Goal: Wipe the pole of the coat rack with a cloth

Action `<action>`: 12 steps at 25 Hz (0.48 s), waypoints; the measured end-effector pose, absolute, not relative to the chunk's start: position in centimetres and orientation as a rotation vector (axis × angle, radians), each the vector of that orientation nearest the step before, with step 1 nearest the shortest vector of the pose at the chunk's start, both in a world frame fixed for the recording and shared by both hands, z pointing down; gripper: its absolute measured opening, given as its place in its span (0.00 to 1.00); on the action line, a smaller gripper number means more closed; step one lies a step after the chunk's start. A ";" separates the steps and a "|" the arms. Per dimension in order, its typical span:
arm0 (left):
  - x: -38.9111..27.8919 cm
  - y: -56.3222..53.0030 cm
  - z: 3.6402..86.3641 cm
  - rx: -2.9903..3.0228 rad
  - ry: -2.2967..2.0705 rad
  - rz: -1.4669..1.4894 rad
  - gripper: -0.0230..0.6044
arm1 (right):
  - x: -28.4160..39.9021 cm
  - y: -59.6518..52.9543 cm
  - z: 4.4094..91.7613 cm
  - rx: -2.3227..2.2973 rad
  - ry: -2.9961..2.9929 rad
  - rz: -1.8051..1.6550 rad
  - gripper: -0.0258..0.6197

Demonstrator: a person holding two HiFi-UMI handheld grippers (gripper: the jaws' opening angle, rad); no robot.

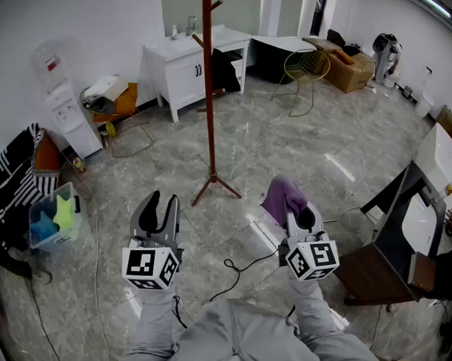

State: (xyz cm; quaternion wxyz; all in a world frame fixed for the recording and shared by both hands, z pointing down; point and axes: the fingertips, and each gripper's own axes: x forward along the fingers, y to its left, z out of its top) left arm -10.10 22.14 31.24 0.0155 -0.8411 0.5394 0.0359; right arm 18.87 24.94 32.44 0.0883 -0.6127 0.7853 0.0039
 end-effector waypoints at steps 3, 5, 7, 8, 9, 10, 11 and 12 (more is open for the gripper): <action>-10.1 22.2 31.4 -2.615 1.682 0.112 0.31 | 18.9 25.0 32.6 -1.823 2.336 0.012 0.16; -10.2 22.3 31.3 -2.611 1.684 0.111 0.31 | 18.9 25.0 32.6 -1.821 2.339 0.011 0.16; -10.1 22.3 31.3 -2.609 1.686 0.112 0.31 | 19.0 25.0 32.6 -1.819 2.341 0.010 0.16; -10.0 22.2 31.3 -2.609 1.686 0.113 0.31 | 19.0 25.0 32.5 -1.818 2.341 0.009 0.16; -9.8 22.2 31.3 -2.609 1.686 0.112 0.31 | 19.1 25.0 32.5 -1.818 2.341 0.009 0.16; -9.7 22.2 31.3 -2.610 1.686 0.112 0.31 | 19.3 25.0 32.6 -1.817 2.340 0.009 0.16; -9.6 22.2 31.3 -2.610 1.685 0.111 0.31 | 19.4 25.1 32.6 -1.817 2.340 0.009 0.16; -9.4 22.1 31.4 -2.610 1.685 0.110 0.31 | 19.6 25.1 32.6 -1.817 2.338 0.009 0.16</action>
